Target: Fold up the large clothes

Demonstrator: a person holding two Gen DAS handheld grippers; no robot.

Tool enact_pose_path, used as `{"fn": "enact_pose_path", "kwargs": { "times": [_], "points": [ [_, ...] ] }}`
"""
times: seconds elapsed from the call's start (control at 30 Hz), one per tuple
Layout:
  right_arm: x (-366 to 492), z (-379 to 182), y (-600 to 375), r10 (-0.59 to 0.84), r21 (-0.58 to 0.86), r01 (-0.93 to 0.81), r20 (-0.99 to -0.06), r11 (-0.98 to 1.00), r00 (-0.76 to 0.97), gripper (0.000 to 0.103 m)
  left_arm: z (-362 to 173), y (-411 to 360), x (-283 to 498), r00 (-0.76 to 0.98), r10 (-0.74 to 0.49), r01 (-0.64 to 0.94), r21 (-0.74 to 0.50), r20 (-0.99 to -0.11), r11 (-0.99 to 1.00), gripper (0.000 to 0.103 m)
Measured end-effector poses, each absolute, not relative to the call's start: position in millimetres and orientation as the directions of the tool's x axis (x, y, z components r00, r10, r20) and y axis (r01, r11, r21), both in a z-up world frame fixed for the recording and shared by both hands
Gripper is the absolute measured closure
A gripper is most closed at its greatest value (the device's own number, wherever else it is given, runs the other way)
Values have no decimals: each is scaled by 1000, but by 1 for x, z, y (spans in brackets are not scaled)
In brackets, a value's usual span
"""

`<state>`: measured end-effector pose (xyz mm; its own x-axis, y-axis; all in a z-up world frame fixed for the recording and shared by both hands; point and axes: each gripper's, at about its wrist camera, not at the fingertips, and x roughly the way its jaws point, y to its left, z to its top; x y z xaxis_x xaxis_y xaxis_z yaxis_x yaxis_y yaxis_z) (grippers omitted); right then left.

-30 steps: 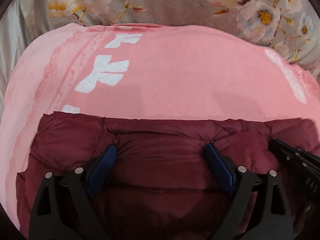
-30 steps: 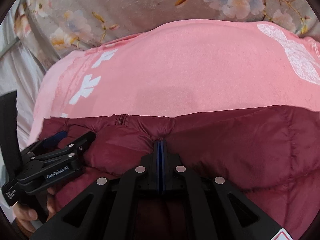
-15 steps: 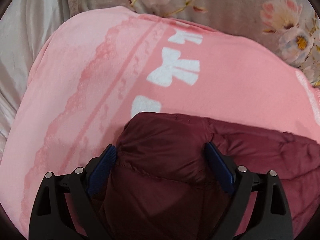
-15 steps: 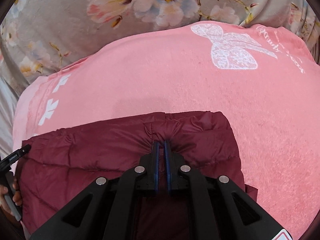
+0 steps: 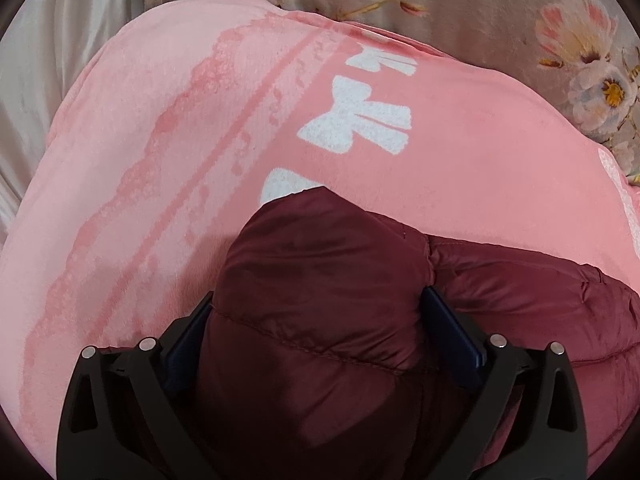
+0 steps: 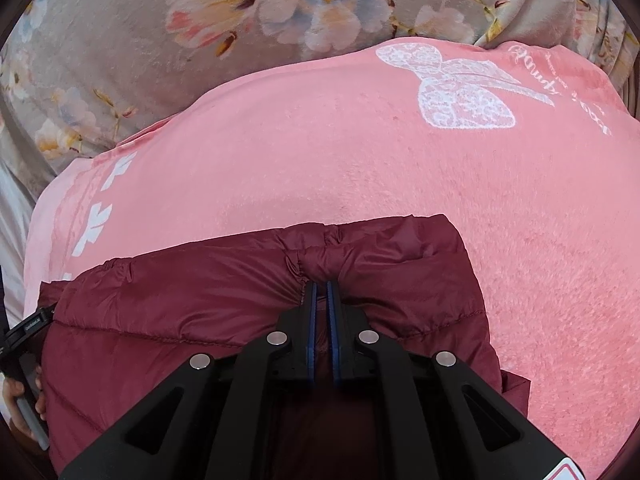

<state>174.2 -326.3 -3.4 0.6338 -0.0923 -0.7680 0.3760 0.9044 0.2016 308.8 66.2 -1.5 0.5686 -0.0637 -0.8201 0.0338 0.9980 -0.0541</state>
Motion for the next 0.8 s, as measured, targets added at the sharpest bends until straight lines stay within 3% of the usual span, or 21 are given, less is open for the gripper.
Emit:
{"fn": "enact_pose_path", "kwargs": {
  "times": [0.8],
  "points": [
    [178,0,-315,-195,80,401,-777,913,599,98,-1,59,310,576,-5,23,10,-818,1000,5]
  ]
}}
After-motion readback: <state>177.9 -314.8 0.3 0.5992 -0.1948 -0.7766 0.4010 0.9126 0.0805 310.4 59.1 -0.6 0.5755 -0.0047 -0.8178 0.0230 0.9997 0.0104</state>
